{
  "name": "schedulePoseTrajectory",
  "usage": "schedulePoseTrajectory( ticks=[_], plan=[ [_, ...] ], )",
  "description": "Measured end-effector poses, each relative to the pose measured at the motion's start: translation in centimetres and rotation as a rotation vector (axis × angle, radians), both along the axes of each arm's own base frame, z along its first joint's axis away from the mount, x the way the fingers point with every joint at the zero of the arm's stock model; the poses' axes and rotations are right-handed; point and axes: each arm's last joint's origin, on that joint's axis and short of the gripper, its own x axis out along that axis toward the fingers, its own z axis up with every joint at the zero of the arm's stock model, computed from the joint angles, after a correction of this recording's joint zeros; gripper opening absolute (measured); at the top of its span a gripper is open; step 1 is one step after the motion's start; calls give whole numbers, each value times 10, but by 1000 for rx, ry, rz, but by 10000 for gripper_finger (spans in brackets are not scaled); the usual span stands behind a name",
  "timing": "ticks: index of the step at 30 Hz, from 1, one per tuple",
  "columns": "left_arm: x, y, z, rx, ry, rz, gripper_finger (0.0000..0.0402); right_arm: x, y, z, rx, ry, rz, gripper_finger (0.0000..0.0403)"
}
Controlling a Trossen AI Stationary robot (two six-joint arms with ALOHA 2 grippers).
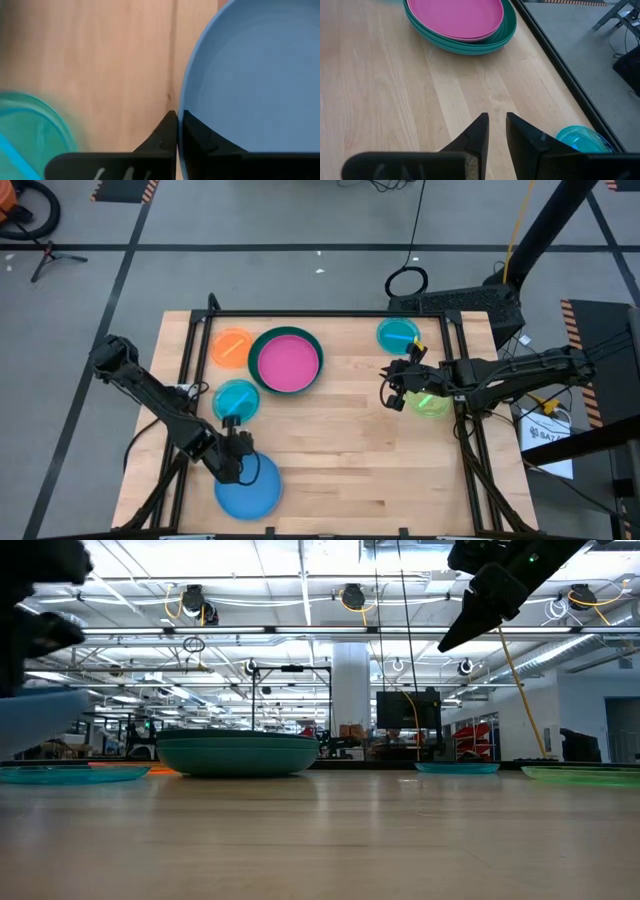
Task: Stack plastic plates
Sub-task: Stack the medium light blue plate on top of the medium pink plate
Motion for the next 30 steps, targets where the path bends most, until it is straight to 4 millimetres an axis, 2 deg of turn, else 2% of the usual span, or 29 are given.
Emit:
schedulePoseTrajectory(
  ticks=[8,15,21,30],
  plan=[
    [25,10,30,65,-84,-19,9,0,0,0,2,3,3,59],
    [44,30,49,128,-108,-23,9,-1,0,-1,2,13,3,59],
    [55,65,70,198,-125,75,9,-1,0,-1,1,16,3,59],
    [57,143,104,216,-213,363,9,-2,0,-2,1,23,3,59]
  ],
)
